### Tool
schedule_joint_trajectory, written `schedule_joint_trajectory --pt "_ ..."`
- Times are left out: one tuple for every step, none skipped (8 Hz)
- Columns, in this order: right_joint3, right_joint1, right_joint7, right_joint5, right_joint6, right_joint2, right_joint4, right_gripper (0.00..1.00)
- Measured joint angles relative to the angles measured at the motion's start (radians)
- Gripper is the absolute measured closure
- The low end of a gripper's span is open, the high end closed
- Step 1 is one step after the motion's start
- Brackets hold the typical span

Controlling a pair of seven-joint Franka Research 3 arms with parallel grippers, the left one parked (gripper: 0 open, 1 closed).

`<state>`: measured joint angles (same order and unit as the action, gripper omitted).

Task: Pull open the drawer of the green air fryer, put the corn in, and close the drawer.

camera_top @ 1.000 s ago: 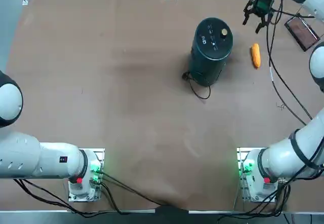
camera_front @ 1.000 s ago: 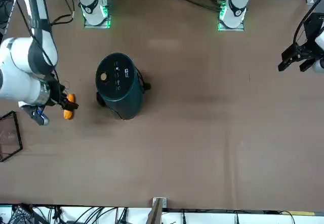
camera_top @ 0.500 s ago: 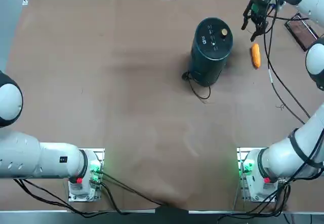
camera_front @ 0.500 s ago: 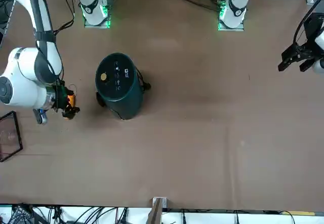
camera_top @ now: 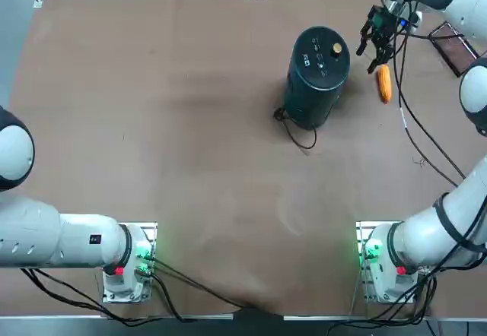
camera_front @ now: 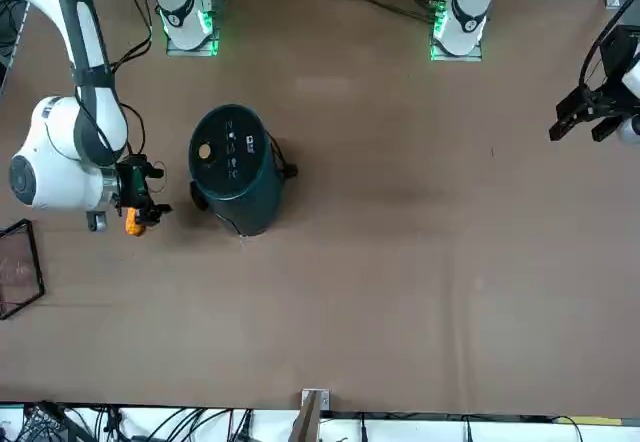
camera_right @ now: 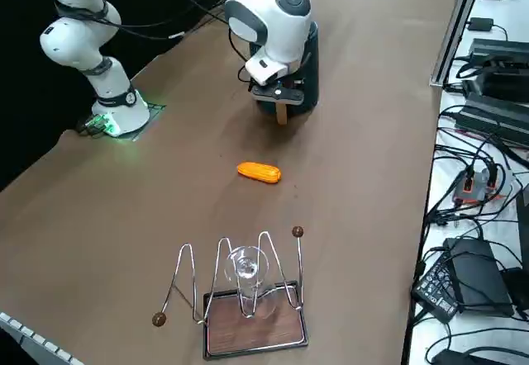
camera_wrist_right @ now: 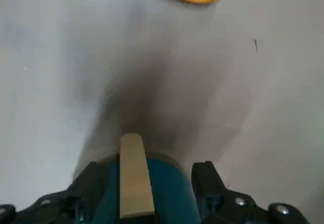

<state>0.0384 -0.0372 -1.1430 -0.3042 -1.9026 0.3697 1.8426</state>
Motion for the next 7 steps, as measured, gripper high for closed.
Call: schedule_joint_trajectory --pt "0.0 -0.004 0.0 -0.008 -0.01 -0.009 0.024 0.0" --pt "-0.001 -0.017 -0.001 -0.013 -0.017 -0.016 0.042 0.0" --pt "-0.001 -0.033 -0.013 -0.026 -0.028 -0.021 0.055 0.0" --pt "-0.002 -0.047 -0.03 -0.035 -0.045 -0.023 0.063 0.0" --pt "-0.003 -0.062 -0.038 -0.039 -0.063 -0.024 0.065 0.0" --pt "-0.003 -0.079 -0.043 -0.04 -0.086 -0.024 0.069 0.0" --pt "-0.003 -0.089 -0.049 -0.04 -0.107 -0.023 0.075 0.0"
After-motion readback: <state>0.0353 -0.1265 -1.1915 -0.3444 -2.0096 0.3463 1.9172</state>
